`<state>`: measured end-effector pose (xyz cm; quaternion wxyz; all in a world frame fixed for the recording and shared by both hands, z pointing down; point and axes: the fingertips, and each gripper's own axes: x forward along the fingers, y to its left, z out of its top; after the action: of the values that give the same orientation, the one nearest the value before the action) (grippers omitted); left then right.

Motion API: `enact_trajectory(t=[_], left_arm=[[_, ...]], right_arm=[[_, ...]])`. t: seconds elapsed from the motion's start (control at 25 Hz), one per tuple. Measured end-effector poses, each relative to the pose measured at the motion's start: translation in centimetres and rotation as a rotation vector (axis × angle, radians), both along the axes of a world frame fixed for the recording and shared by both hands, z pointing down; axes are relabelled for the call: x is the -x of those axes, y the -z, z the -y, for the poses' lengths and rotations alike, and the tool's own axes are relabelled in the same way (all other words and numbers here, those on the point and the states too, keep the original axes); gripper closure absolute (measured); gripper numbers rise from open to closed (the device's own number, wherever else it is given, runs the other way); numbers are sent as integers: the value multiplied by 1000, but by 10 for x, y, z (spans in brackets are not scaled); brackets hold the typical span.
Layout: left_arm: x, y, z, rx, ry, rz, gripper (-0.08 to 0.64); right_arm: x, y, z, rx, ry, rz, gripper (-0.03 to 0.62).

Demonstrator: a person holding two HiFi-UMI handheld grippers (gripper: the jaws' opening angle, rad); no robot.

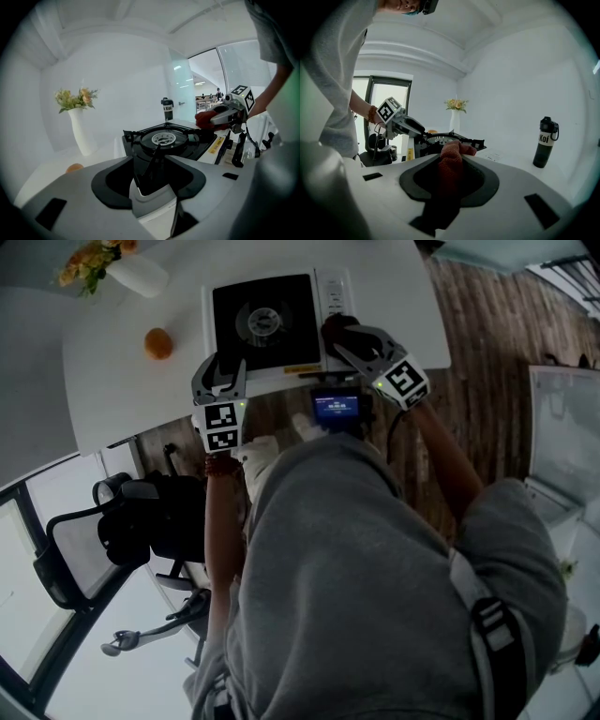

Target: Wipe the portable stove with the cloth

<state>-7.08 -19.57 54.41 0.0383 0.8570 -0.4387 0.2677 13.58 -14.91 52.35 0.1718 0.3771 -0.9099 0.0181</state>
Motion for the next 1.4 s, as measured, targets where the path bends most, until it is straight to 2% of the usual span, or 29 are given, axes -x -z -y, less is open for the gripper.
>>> enact_trajectory(t=[0.36, 0.52, 0.68, 0.84, 0.96, 1.08, 1.16, 1.28, 1.4], left_arm=[[0, 0, 0, -6, 4, 2, 347], [0, -1, 1, -1, 1, 4, 347], [-1, -1, 0, -6, 0, 2, 347], [-1, -1, 0, -13, 1, -2, 347], [-2, -1, 0, -17, 2, -1, 345], [-2, -1, -1, -19, 2, -2, 346], [-1, -1, 0, -18, 0, -3, 346], [-2, 1, 0, -25, -3, -7, 345], [-2, 2, -1, -27, -4, -8, 347]], right_arm=[[4, 1, -26, 25, 10, 32, 483], [-2, 16, -27, 98, 29, 134, 483], [-38, 44, 16, 19, -78, 189, 480], [-78, 49, 85, -33, -251, 152, 480], [-92, 33, 125, 5, -337, 111, 480], [-80, 8, 144, 97, -335, 38, 480], [-70, -3, 148, 151, -329, 40, 480], [-70, -3, 147, 163, -367, 76, 480], [-62, -2, 142, 139, -351, 16, 482]])
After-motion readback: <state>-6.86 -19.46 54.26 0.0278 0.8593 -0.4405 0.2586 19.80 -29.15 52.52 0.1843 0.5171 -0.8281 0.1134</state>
